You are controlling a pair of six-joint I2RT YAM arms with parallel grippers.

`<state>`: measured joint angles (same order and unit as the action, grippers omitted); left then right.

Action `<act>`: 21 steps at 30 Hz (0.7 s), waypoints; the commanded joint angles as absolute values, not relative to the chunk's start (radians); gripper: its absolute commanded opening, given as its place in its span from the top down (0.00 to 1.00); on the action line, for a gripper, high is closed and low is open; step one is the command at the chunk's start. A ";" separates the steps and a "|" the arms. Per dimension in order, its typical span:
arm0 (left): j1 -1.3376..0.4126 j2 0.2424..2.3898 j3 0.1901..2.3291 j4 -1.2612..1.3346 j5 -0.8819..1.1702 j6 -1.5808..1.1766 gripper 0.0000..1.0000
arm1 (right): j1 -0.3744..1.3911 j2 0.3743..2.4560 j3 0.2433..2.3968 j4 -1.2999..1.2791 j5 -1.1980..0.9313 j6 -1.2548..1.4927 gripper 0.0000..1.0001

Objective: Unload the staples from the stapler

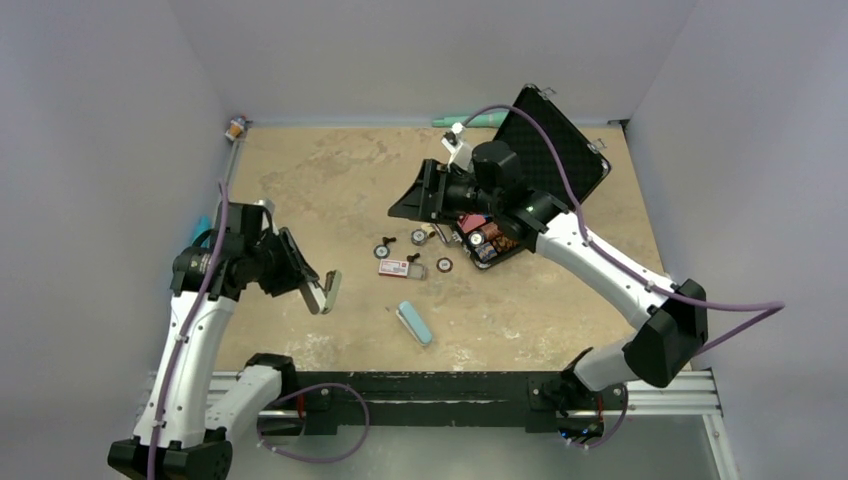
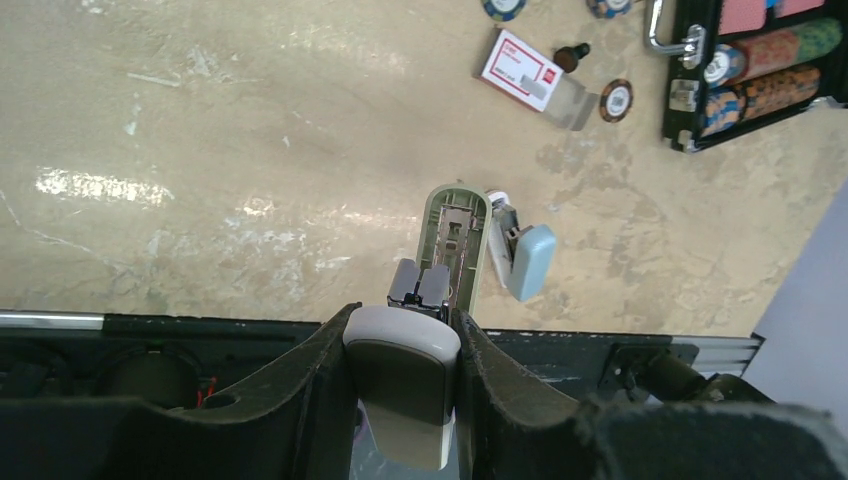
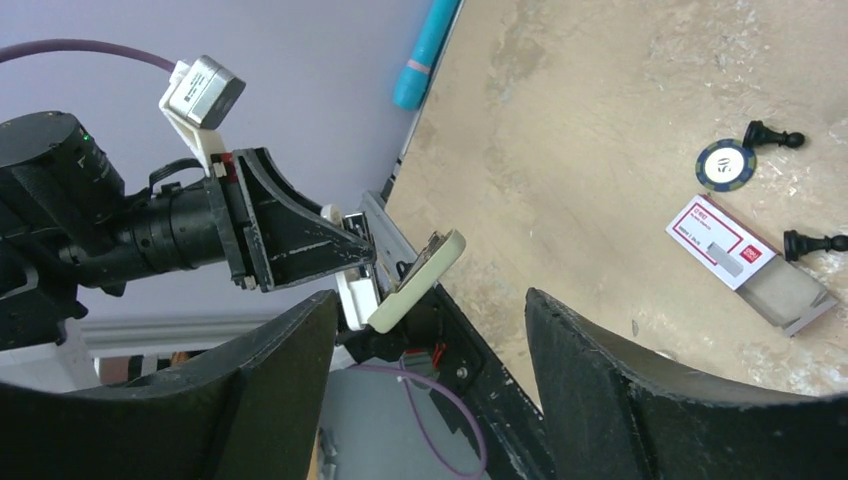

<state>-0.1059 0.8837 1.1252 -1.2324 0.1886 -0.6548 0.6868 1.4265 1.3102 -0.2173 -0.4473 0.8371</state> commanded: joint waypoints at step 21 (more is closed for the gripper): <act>-0.104 1.171 0.995 -0.840 0.154 -0.512 1.00 | 0.816 2.007 1.610 0.012 -0.631 1.123 0.94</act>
